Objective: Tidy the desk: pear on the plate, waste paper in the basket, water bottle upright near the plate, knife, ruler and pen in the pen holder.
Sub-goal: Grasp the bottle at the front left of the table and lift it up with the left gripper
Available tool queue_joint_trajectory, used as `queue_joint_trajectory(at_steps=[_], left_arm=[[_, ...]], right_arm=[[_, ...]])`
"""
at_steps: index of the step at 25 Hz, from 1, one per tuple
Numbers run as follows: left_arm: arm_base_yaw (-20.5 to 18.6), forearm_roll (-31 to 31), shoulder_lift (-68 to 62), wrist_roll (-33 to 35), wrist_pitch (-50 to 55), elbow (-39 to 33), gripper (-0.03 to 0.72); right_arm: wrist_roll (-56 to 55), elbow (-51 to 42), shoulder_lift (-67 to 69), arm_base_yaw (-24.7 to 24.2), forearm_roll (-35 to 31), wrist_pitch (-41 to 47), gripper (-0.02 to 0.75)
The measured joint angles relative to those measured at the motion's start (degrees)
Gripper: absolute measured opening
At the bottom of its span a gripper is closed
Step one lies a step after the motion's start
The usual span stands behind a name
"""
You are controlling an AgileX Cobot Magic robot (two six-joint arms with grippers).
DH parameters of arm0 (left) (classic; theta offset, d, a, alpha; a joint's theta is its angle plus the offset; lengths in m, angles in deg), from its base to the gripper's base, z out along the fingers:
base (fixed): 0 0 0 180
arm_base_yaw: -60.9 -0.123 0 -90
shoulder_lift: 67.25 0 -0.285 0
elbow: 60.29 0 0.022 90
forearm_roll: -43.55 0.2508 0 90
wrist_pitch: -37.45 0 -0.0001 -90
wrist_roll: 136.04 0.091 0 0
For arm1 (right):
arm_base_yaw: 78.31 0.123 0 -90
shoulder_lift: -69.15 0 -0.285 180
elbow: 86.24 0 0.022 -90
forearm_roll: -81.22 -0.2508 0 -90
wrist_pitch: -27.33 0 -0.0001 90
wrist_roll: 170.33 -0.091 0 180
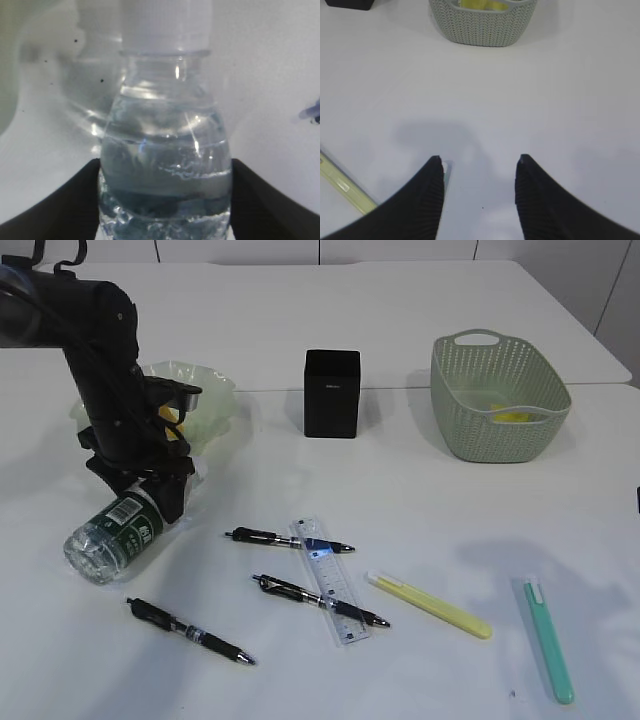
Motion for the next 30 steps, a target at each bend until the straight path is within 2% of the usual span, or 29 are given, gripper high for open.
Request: queue_joint_trajectory(at_steps=[6, 8, 22, 30], left_arm=[[0.0, 0.9, 0.0, -0.1, 0.0, 0.1, 0.425], [0.0, 0.9, 0.0, -0.1, 0.0, 0.1, 0.410], [0.0, 0.5, 0.0, -0.2, -0.7, 0.2, 0.398], [0.0, 0.6, 0.0, -0.2, 2.6, 0.3, 0.398]], right_arm=[[0.0, 0.0, 0.0, 0.0, 0.0, 0.0, 0.351], [0.0, 0.0, 0.0, 0.0, 0.0, 0.0, 0.351], [0.0, 0.0, 0.0, 0.0, 0.0, 0.0, 0.351], [0.0, 0.0, 0.0, 0.0, 0.0, 0.0, 0.351]])
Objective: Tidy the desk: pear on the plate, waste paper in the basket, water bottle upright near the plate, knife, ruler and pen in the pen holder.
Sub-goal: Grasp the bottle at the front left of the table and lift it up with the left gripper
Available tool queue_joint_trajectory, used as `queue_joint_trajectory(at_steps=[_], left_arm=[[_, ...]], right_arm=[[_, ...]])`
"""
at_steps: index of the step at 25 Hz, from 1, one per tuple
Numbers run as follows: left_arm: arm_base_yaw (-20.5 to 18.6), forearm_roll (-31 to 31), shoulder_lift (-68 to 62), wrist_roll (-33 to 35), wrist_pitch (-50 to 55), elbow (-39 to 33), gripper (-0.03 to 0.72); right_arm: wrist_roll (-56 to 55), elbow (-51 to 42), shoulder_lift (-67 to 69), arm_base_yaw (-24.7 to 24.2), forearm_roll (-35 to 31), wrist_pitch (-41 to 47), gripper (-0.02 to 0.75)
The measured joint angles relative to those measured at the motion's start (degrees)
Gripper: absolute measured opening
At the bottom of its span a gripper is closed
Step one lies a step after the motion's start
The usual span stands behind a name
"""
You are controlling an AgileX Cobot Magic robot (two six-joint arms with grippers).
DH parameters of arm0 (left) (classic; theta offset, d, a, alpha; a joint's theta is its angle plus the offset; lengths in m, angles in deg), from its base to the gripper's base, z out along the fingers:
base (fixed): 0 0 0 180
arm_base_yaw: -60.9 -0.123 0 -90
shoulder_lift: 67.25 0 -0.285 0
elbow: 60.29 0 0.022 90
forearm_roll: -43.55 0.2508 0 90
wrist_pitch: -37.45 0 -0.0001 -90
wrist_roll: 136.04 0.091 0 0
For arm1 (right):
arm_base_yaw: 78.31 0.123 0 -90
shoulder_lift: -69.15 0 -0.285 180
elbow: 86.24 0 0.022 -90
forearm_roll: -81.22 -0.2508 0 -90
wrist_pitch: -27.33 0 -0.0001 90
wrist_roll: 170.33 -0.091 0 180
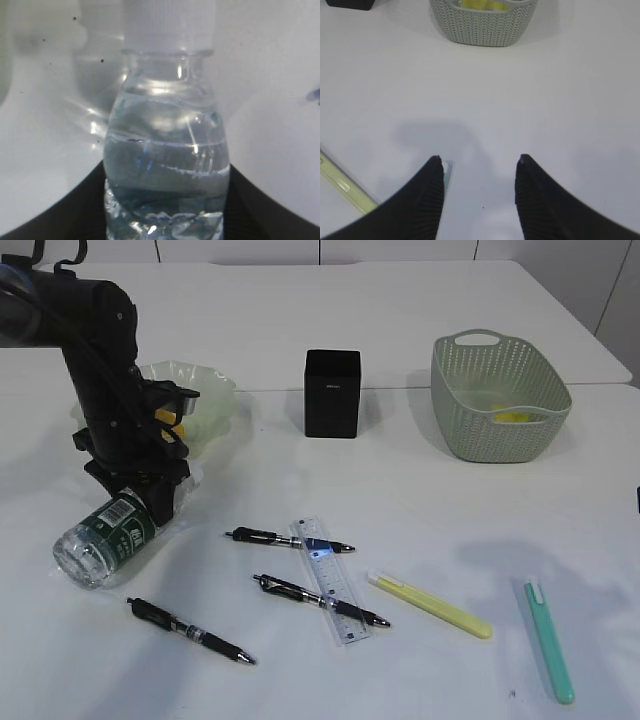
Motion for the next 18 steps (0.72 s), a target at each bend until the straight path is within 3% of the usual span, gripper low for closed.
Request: queue_joint_trajectory(at_steps=[18], left_arm=[[0.0, 0.1, 2.0, -1.9, -2.0, 0.0, 0.398]], right_arm=[[0.0, 0.0, 0.0, 0.0, 0.0, 0.0, 0.351]])
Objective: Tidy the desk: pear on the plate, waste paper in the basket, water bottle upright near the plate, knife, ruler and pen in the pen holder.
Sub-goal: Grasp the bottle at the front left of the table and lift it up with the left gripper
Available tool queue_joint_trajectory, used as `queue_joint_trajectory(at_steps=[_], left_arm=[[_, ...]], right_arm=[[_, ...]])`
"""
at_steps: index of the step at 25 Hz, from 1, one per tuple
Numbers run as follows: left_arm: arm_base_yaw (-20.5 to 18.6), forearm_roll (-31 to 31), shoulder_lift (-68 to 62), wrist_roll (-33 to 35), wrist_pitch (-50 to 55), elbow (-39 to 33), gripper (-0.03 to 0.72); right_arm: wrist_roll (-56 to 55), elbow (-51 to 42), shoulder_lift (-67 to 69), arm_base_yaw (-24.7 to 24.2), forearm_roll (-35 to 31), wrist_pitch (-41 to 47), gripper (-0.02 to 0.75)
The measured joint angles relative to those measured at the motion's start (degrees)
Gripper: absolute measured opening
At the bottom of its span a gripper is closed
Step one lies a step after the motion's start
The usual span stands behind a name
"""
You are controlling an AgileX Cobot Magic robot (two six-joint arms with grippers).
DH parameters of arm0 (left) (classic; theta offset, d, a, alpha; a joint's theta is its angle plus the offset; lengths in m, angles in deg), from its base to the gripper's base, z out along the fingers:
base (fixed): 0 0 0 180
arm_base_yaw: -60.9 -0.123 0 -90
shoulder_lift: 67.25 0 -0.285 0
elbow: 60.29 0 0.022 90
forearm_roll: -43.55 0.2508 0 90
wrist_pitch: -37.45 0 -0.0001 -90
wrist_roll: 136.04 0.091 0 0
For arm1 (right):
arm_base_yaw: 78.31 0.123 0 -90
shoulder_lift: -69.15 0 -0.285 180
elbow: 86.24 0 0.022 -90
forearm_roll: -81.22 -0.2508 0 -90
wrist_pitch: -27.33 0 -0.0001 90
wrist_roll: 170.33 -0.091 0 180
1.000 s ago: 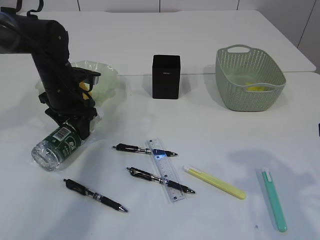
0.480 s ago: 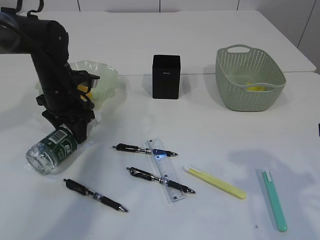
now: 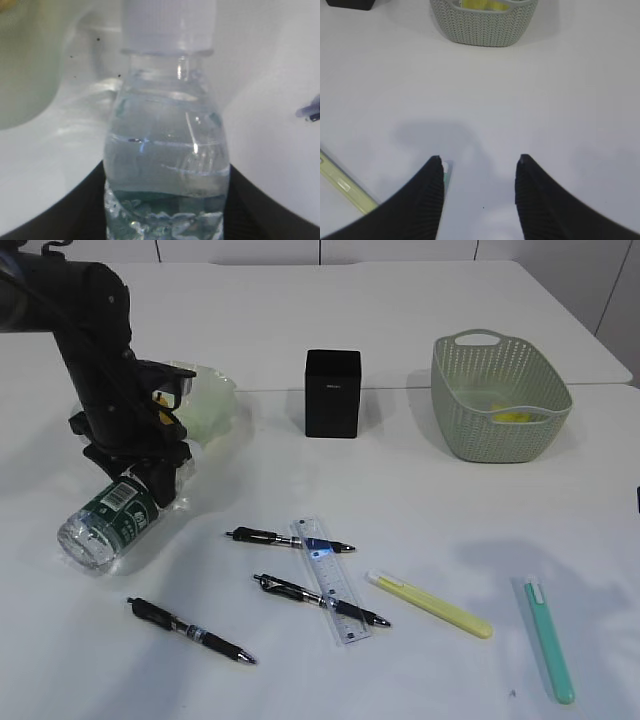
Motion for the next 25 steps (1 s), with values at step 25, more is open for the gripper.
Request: queue_joint_trajectory(at_steps=[25], left_arm=[[0.0, -1.9, 3.8, -0.2, 2.2, -0.4, 0.396]], right_arm=[[0.0, 0.0, 0.0, 0.0, -0.3, 0.0, 0.351]])
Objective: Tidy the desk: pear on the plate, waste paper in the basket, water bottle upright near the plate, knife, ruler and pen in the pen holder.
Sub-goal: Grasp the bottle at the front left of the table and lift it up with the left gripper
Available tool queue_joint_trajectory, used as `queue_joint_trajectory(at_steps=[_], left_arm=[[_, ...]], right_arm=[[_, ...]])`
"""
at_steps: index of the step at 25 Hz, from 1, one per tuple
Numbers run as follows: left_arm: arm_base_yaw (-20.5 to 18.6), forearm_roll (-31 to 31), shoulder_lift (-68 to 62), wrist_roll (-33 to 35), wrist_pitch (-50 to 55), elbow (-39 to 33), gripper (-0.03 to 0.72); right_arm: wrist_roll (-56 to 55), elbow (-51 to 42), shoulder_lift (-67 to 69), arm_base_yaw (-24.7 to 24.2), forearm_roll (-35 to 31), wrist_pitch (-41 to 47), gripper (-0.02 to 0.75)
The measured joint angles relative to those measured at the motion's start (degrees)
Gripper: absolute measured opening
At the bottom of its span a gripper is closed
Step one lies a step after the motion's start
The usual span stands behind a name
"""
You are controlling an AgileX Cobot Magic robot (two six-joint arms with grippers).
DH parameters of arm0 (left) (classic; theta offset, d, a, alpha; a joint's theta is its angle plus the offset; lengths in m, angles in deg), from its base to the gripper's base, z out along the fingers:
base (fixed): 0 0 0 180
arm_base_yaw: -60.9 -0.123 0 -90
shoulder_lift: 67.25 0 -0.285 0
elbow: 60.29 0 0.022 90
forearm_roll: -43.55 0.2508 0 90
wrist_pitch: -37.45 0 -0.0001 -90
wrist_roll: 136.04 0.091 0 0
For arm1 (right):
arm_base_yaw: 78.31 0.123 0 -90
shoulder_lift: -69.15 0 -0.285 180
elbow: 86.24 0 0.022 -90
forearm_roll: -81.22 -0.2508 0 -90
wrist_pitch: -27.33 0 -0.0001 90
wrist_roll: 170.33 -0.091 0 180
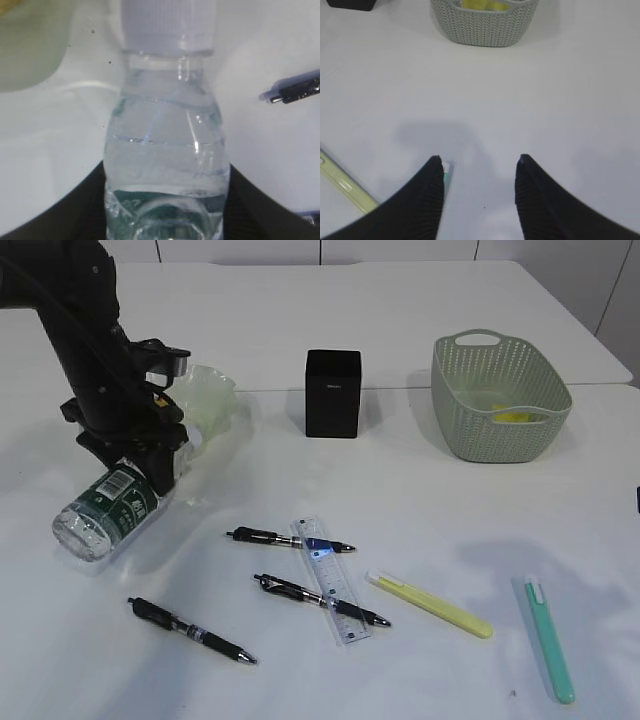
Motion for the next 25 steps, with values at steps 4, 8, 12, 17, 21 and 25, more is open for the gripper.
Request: queue_joint_trajectory(at_steps=[4, 8, 12, 17, 21, 25], left_arm=[[0.0, -0.4, 0.1, -0.5, 0.8, -2.0, 0.396], [0.0, -0.4, 0.3, -0.7, 0.9, -4.0, 0.396], [0.0, -0.4, 1.1, -0.8, 0.9, -4.2, 0.396], [0.0, -0.4, 4.0, -1.4, 1.0, -4.2, 0.396], [0.0, -0.4, 6.3, -1.7, 1.2, -4.2, 0.396], [0.0, -0.4, 7.9, -2.1, 1.7, -4.2, 0.396]], right_arm=[[0.0, 0.0, 0.0, 0.0, 0.0, 0.0, 0.351], [0.0, 0.0, 0.0, 0.0, 0.0, 0.0, 0.351], [0.0, 0.0, 0.0, 0.0, 0.0, 0.0, 0.351], [0.0, 0.0, 0.0, 0.0, 0.0, 0.0, 0.351], [0.0, 0.0, 0.0, 0.0, 0.0, 0.0, 0.351], [0.0, 0.0, 0.0, 0.0, 0.0, 0.0, 0.351]])
